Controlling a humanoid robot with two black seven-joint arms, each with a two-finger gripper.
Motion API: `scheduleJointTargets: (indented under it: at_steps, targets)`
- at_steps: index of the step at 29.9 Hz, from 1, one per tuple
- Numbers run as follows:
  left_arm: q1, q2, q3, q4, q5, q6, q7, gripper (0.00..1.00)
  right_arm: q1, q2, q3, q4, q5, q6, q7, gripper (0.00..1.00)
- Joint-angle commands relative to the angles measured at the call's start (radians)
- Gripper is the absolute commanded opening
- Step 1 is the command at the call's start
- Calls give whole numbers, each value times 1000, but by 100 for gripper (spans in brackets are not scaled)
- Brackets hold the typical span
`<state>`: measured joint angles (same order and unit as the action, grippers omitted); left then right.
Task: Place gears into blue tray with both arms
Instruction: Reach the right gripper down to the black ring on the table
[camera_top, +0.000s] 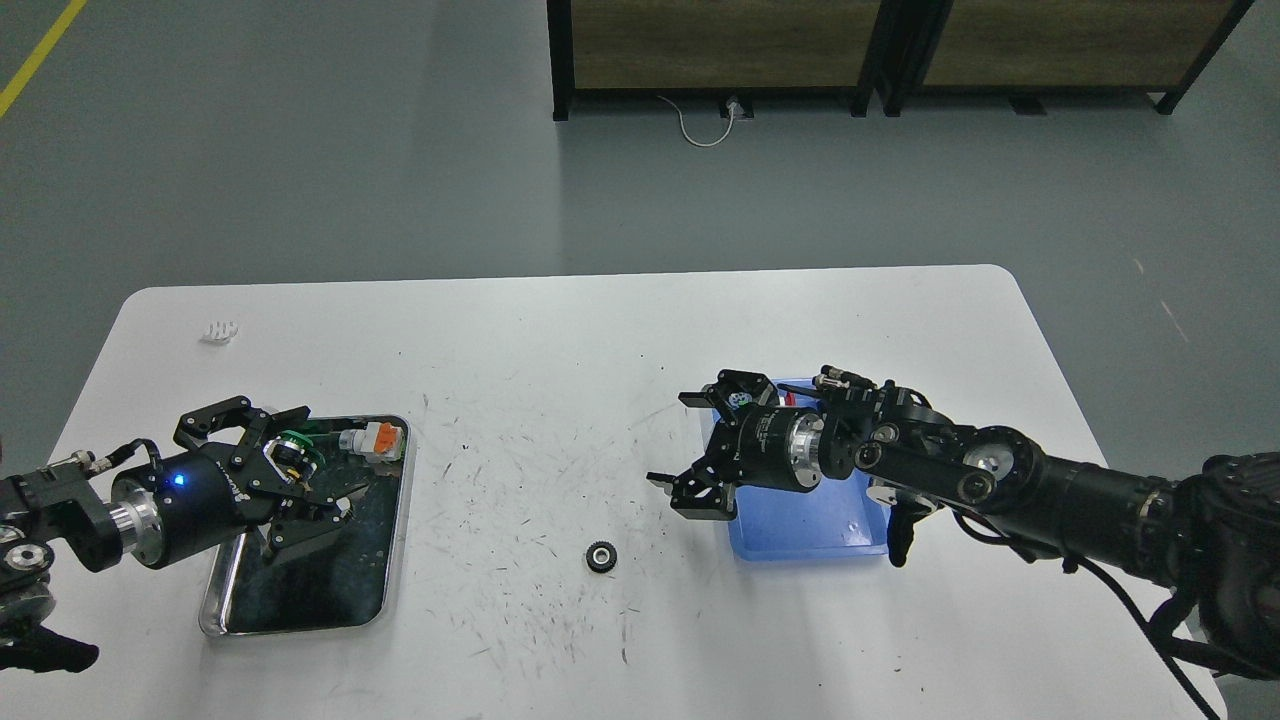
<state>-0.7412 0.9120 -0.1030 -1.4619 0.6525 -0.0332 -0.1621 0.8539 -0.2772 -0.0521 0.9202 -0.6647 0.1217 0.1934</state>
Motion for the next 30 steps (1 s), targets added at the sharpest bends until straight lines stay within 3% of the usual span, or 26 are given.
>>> scheduleJointTargets:
  at_steps: [1,23,30]
  targets:
    - [0,-1,-3,5,-1,-1,1,98,-16,32,-37,2,-16,3,4,100]
    - [0,7,-17,11,-1,1,-2,98,-22,217,-106,-113,-29,3,15,100]
    - [0,15,-18,12,-1,0,-4,98,-39,233,-106,-136,-29,26,17,93]
